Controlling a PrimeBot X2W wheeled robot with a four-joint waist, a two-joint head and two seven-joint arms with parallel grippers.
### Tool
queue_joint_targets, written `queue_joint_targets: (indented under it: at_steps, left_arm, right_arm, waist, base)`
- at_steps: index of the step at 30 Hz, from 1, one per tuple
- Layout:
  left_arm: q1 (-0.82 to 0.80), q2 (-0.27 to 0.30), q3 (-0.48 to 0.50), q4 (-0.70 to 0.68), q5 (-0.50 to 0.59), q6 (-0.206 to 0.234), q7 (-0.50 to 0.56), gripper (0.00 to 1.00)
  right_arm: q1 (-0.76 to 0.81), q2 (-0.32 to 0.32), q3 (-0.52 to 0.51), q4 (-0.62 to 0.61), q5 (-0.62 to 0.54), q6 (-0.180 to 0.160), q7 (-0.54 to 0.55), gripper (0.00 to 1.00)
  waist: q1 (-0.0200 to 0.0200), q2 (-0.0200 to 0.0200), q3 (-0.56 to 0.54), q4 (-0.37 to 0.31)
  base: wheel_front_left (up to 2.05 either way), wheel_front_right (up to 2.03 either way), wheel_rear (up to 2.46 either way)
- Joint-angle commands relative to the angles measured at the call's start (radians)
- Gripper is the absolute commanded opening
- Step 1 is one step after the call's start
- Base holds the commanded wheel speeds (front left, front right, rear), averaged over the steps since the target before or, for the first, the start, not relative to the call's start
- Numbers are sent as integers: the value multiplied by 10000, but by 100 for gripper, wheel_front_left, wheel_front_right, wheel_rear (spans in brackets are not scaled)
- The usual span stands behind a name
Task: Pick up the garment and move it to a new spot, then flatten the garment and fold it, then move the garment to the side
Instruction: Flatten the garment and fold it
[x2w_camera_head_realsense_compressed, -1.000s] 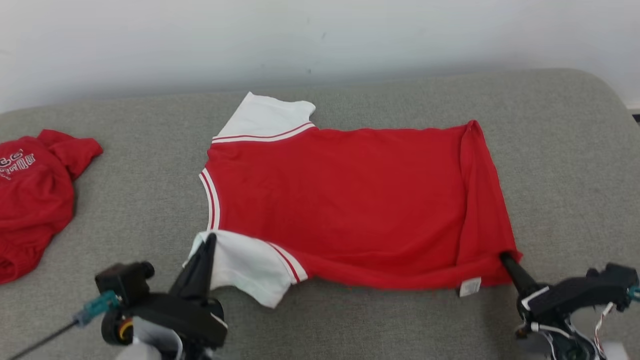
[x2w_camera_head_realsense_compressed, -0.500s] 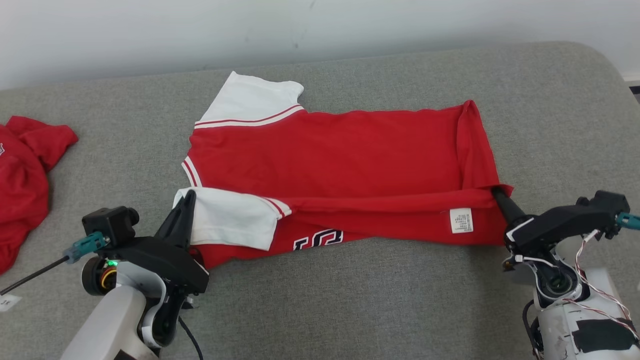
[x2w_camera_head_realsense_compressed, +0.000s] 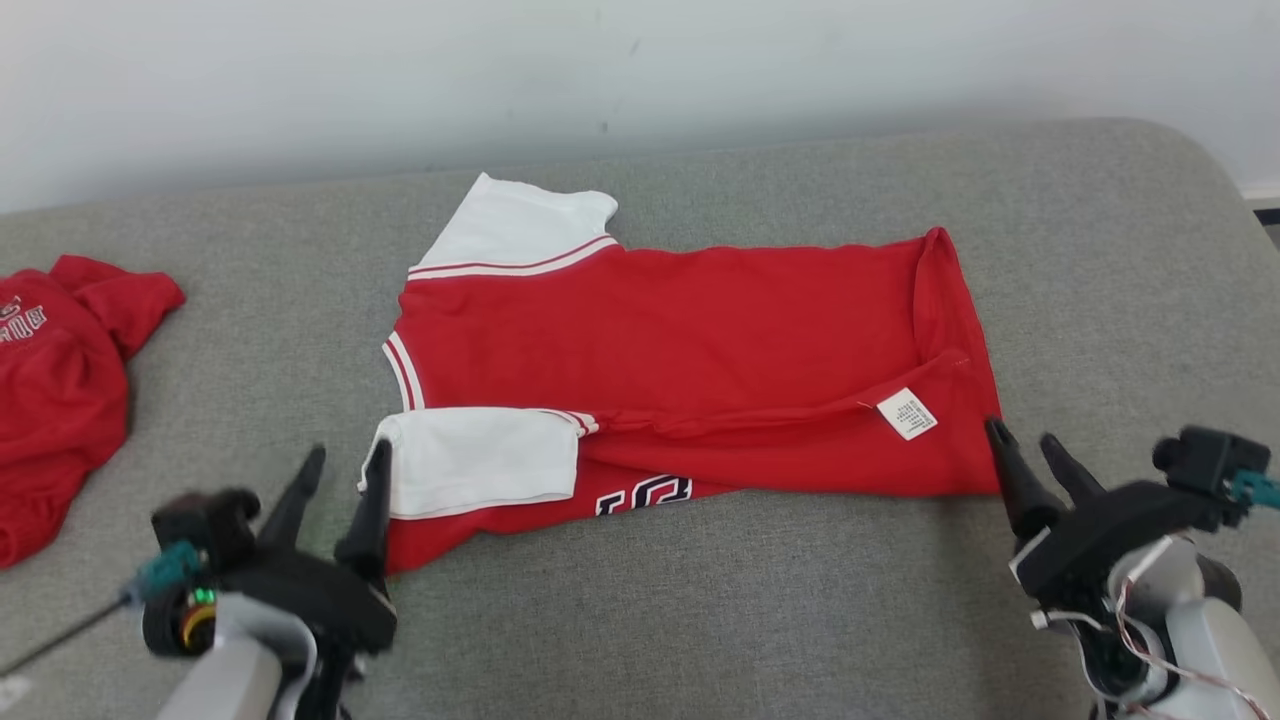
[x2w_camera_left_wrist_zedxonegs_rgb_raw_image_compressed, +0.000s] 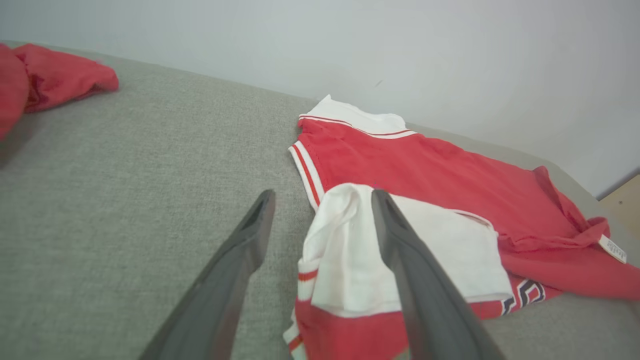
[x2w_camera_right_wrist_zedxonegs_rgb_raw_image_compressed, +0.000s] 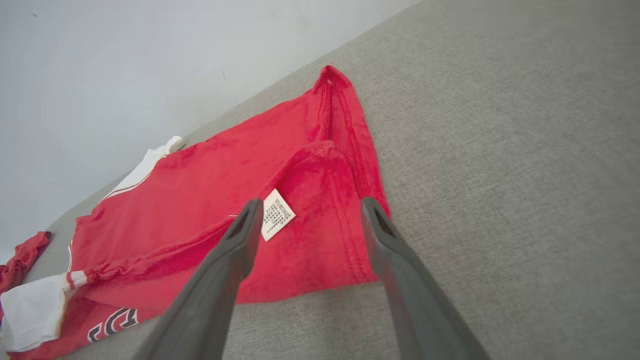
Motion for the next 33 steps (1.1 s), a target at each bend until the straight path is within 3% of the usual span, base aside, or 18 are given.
queue_joint_targets:
  at_steps: [1,13,27,28,29,30,31,33]
  left_arm:
    - [340,-52,13,-126,70,6,-94,100]
    - [1550,-149,34,-346,495,82,-105,100]
    - [817,-410,-181,341,383,-13,-10,100]
    - [805,-470,-227,396,352,-27,26,95]
    - [772,-484,-266,462,348,-44,44,43]
    - [722,-480,-284,530,347,-47,43,19]
    - [679,-490,-288,579,341,-39,35,0]
    - [679,-512,-257,644,300,-59,1,0]
  right_arm:
    - [235,-72,43,-41,-100,-21,-108,100]
    - [485,-717,773,374,-835,-21,-1284,100]
    - [-643,-552,1269,2470,-1002,-21,-2227,100]
    - [-738,-523,1315,2624,-970,-21,-2287,94]
    - [-856,-504,1360,2802,-938,-21,-2342,35]
    - [-936,-488,1408,2943,-926,-21,-2420,0]
    - [-1012,-473,1463,3083,-875,-21,-2488,0]
    - [-1090,-500,1546,3272,-764,-21,-2710,0]
  waist:
    - [1,-1,-43,13]
    - [1,-1,86,149]
    - [1,-1,529,92]
    - [1,-1,544,91]
    - [1,-1,557,94]
    - [1,-1,561,96]
    - [1,-1,550,102]
    - [1,-1,477,141]
  base:
    - [0,0,0]
    - [0,0,0]
    - [0,0,0]
    - [0,0,0]
    - [0,0,0]
    - [0,0,0]
    - [0,0,0]
    - [0,0,0]
